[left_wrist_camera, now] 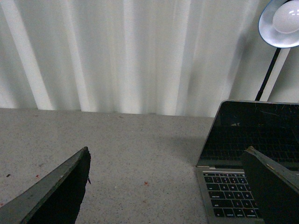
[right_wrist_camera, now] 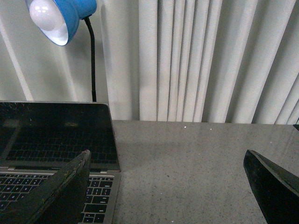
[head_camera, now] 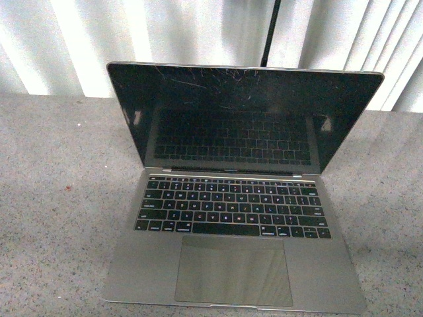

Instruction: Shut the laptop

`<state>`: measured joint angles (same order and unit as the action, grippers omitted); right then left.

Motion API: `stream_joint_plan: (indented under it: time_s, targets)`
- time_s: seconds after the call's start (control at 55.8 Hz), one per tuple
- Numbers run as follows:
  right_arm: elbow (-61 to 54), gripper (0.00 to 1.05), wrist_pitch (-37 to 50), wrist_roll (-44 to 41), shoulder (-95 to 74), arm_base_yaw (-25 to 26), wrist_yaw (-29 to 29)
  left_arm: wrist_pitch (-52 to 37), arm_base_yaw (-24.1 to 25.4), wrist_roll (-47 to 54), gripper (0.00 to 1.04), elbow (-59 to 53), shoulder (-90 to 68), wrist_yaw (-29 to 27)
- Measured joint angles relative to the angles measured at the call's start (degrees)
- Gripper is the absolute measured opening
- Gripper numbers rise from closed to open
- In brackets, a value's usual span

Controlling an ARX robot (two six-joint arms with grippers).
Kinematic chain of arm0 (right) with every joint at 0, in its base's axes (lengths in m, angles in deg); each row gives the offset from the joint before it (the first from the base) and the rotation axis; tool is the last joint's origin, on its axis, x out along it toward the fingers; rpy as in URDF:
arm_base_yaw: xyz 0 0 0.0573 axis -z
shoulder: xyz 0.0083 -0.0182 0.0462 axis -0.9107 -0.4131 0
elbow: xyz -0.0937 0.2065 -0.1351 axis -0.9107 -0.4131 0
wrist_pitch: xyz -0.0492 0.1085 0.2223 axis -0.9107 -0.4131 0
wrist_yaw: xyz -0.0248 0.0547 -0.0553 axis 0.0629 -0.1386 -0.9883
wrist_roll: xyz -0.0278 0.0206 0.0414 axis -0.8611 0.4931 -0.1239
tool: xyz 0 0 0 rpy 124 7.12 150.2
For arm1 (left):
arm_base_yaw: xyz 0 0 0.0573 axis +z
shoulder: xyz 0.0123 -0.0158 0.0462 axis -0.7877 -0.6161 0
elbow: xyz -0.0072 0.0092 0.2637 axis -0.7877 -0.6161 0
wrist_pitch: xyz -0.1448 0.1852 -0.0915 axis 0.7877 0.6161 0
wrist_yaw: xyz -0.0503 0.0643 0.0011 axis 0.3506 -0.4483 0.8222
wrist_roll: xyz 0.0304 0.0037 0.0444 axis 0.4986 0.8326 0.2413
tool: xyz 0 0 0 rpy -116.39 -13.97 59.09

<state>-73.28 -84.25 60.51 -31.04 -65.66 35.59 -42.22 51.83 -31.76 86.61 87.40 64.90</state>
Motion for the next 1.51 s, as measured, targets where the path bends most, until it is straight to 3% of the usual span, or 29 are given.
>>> stream_joint_plan:
  time_s: [0.843, 0.932, 1.058, 1.201, 1.309, 1.506]
  targets:
    - [0.0, 0.97, 0.0, 0.0, 0.0, 0.0, 0.0, 0.5, -0.1, -1.8, 0.98, 0.1, -0.7, -1.3]
    - [7.2, 0.97, -13.5, 7.7, -12.1, -1.3, -2.7, -8.9, 3.8, -11.5, 0.98, 1.0, -11.9, 5.2]
    - [12.2, 0.97, -5.2, 4.2, -25.9, -1.5, 1.4, -27.7, 4.0, -12.7, 0.98, 4.7, -28.1, 11.8]
    - [20.3, 0.97, 11.1, -7.3, -44.8, 0.0, 6.1, -42.8, -2.2, -6.8, 0.98, 12.7, -48.7, 17.6]
    - [26.2, 0.97, 18.8, -14.1, -58.8, -1.1, 7.3, -44.5, -5.6, -2.8, 0.98, 20.6, -62.4, 16.8]
    - [36.8, 0.97, 20.9, -20.2, -74.5, -5.0, 9.6, -43.1, -8.8, 5.4, 0.98, 32.4, -78.4, 11.0]
